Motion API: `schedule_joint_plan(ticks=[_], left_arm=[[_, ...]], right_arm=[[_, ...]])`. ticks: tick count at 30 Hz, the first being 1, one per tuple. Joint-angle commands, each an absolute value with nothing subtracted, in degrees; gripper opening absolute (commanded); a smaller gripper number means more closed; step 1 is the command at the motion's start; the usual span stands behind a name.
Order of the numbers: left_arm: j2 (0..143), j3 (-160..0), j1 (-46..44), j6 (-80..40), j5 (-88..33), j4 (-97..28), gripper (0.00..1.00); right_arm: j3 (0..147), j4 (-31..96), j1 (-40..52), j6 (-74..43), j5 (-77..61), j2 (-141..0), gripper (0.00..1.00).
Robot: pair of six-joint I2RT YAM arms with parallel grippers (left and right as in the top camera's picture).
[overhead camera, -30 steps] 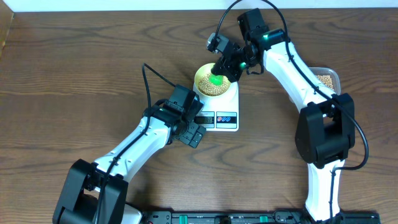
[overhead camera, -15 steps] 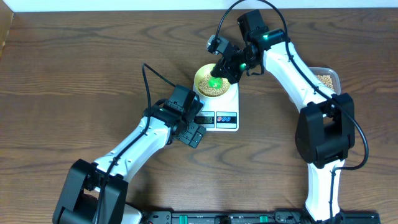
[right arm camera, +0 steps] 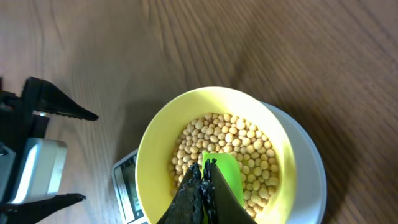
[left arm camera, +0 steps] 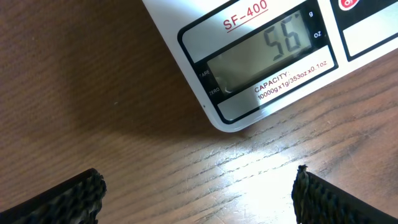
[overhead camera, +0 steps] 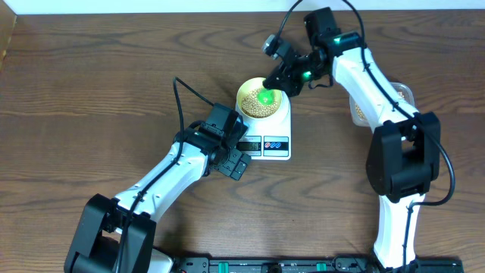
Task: Scoop item into bowl and weigh 50g on scale
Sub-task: 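Swing the scoop up and right away from the bowl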
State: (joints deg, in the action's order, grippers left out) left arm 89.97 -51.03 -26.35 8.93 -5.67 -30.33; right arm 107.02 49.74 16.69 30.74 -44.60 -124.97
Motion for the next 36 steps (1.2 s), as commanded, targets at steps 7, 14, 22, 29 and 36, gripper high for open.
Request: schedule_joint_plan(ticks=[7,14,22,29,36], left_arm=[[90.3,-50.8,-26.1,9.4,-5.5,-30.5,0.98],[90.3,-50.8,-26.1,9.4,-5.5,-30.5,0.98],[90.3,-50.8,-26.1,9.4,-5.5,-30.5,0.98],[90.3,-50.8,-26.1,9.4,-5.5,-30.5,0.98],[90.3,-50.8,-26.1,9.4,-5.5,-30.5,0.98]], right_arm=[[106.7,46.7,13.8,27.4,-52.8,-124.4,0.01],[106.8,44.1,12.8,26.2,-55.7,-124.4,0.01],[106.8,43.4,12.0,26.2,-56.2,-124.4,0.01],[106.9,40.4,10.3,20.6,-58.1,-124.4,0.01],[107.2,38.2,6.7,14.8,-66.7,-124.3,0.01]])
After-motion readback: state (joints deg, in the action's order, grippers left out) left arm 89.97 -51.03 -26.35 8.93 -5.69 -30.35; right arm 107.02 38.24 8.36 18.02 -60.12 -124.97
